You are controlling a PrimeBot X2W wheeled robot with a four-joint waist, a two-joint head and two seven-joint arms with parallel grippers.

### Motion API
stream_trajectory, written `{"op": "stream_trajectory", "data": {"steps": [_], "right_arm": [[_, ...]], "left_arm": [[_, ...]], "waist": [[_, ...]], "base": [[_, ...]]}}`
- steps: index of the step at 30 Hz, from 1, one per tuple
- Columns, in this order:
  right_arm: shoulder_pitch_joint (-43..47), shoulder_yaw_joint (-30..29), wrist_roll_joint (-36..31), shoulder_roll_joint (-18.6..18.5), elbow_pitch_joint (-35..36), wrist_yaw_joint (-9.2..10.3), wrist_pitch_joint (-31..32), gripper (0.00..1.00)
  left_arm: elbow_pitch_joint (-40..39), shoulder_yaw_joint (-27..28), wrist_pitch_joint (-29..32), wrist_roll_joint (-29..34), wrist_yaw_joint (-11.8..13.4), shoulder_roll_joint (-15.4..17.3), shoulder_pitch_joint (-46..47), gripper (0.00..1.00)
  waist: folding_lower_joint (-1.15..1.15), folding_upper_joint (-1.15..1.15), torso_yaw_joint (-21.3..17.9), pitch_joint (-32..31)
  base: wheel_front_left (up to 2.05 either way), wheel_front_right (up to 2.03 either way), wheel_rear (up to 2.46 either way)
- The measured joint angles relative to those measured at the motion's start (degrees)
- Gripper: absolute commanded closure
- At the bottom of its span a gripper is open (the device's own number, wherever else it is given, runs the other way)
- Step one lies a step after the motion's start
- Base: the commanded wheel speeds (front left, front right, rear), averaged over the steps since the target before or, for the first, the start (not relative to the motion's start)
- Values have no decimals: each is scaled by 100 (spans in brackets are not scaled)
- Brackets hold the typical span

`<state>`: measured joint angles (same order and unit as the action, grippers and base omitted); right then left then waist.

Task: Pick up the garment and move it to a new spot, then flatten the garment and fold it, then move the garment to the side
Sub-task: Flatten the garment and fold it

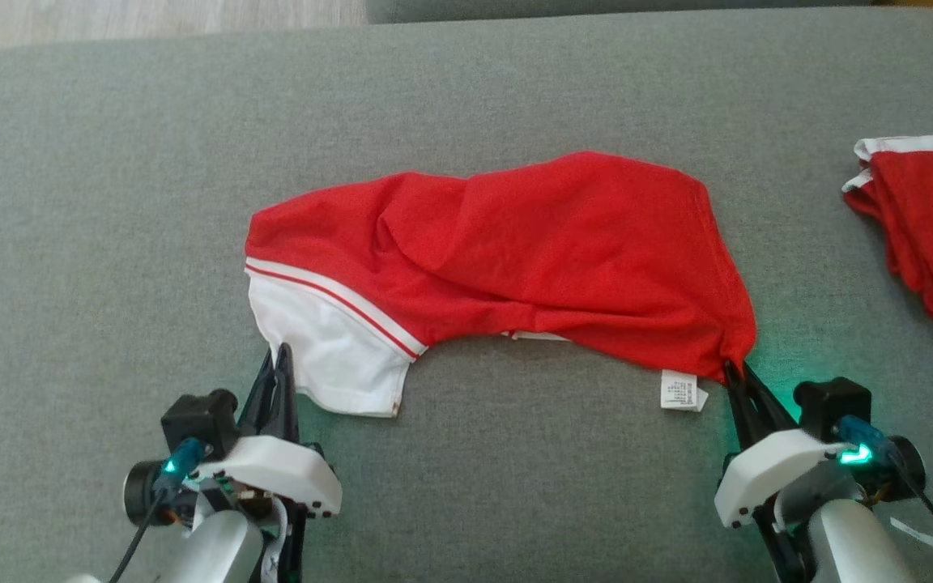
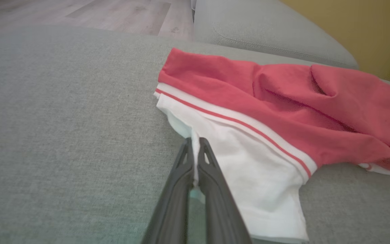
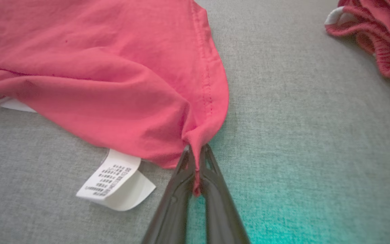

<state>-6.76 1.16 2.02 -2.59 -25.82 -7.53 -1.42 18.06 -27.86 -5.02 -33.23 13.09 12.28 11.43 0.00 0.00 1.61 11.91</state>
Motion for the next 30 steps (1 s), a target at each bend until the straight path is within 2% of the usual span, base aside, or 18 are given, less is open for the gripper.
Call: {"op": "stream_trajectory", "data": {"steps": [5,11,17,21,22,24,30], "right_arm": [[26,-19,74,0,30,0,-230,100],[29,-167,157,0,612,0,-534,100],[27,-401,160,0,1740,0,-560,100],[27,-527,176,0,2663,0,-350,100],[27,-586,160,0,3149,0,-231,100],[27,-644,135,0,3616,0,-81,100],[-20,-896,78,0,4826,0,333,100]], "left_arm": [[-216,-8,-94,1,1,29,-34,100],[-706,8,-193,3,11,138,-168,100],[-1771,38,-157,136,135,367,-238,100],[-2622,62,90,368,283,656,-197,100],[-3054,131,272,510,330,825,-39,100],[-3459,219,449,590,355,979,258,100],[-4276,403,1059,820,298,1362,1283,100]], "waist": [[0,0,-24,-172],[0,0,-55,-453],[-1,0,-71,-914],[-1,0,-68,-1230],[-1,0,-62,-1353],[-1,0,-59,-1440],[-1,0,-96,-1482]], "base": [[0,0,0],[0,0,0],[0,0,0],[0,0,0],[0,0,0],[0,0,0],[0,0,0]]}}
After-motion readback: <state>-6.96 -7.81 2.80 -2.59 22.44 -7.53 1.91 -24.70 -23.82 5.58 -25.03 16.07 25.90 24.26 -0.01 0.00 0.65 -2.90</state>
